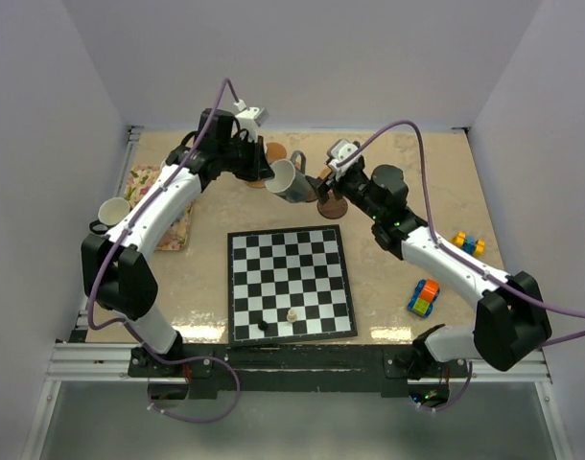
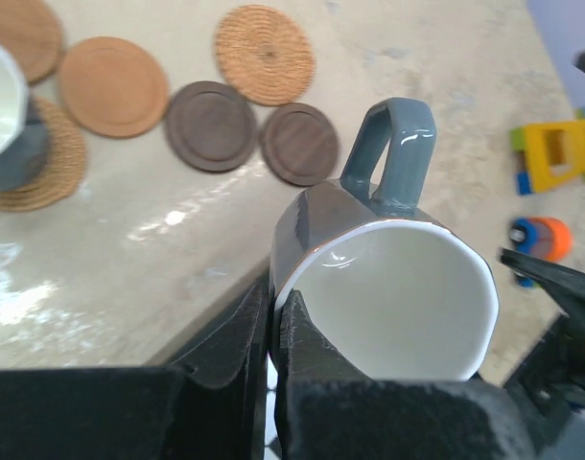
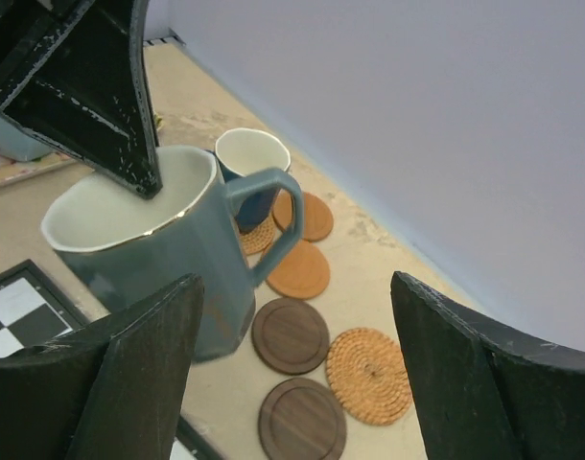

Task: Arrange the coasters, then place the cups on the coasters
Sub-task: Place the cup on the coaster.

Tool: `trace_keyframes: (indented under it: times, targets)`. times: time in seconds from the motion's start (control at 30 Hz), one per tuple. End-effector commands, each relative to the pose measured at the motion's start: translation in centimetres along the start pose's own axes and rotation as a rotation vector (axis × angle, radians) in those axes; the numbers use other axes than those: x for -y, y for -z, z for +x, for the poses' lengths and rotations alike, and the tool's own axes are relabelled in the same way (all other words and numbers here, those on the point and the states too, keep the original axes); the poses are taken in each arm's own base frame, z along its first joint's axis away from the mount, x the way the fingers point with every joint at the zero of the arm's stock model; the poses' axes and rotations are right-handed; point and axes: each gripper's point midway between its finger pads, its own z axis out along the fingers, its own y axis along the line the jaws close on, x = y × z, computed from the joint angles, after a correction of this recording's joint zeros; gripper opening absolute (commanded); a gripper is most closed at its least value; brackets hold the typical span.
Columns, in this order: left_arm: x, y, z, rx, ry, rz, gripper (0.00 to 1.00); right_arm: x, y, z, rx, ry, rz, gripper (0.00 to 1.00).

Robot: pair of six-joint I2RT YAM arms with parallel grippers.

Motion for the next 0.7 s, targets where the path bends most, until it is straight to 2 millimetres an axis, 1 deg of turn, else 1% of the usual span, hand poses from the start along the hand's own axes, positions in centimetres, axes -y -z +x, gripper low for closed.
trace_keyframes:
  times: [0.0, 0.07, 0.13, 0.17, 0.2, 0.23, 0.37, 0.4, 0.43, 0.47, 0.5, 0.57, 0.67]
  targets:
    - [-1.5, 2.6, -4.6, 0.129, -0.114, -0.177, 0.0, 2.0, 0.3, -3.1, 0.023, -0.152, 0.106, 0.8]
    - [-2.2, 2.5, -4.7, 0.124, -0.122, -0.215, 0.0, 2.7, -0.2, -4.0, 0.002, -0.229, 0.141, 0.78]
    - [-2.7, 2.2, -4.8, 0.126, -0.124, -0.237, 0.0, 3.5, -1.0, -4.0, -0.068, -0.302, 0.178, 0.75]
    - [-2.7, 2.2, -5.1, 0.132, -0.127, -0.244, 0.0, 3.7, -1.4, -4.3, -0.092, -0.347, 0.19, 0.73]
    - [-2.8, 2.0, -5.3, 0.135, -0.125, -0.25, 0.0, 3.7, -1.7, -4.2, -0.13, -0.368, 0.189, 0.71]
    - [-2.8, 2.0, -5.6, 0.142, -0.125, -0.253, 0.0, 3.8, -2.1, -4.4, -0.15, -0.38, 0.19, 0.69]
    - [-2.5, 1.3, -6.1, 0.154, -0.1, -0.253, 0.0, 4.1, -3.2, -5.2, -0.224, -0.447, 0.222, 0.66]
    - [-2.5, 1.1, -6.2, 0.153, -0.096, -0.253, 0.0, 4.0, -3.7, -5.3, -0.239, -0.454, 0.226, 0.65]
    - [-2.4, 0.9, -6.2, 0.148, -0.091, -0.253, 0.0, 3.7, -3.8, -4.8, -0.28, -0.46, 0.234, 0.65]
    - [-2.3, 0.9, -6.5, 0.149, -0.091, -0.256, 0.0, 3.3, -4.5, -4.0, -0.32, -0.475, 0.235, 0.65]
    - [-2.3, 0.7, -6.6, 0.145, -0.092, -0.265, 0.0, 2.9, -5.1, -3.7, -0.349, -0.479, 0.231, 0.64]
    - [-2.1, 0.6, -6.9, 0.142, -0.093, -0.276, 0.0, 1.7, -5.9, -2.9, -0.403, -0.476, 0.208, 0.59]
    - [-2.1, 0.4, -7.1, 0.146, -0.075, -0.283, 0.0, 0.5, -6.6, -2.4, -0.433, -0.461, 0.202, 0.57]
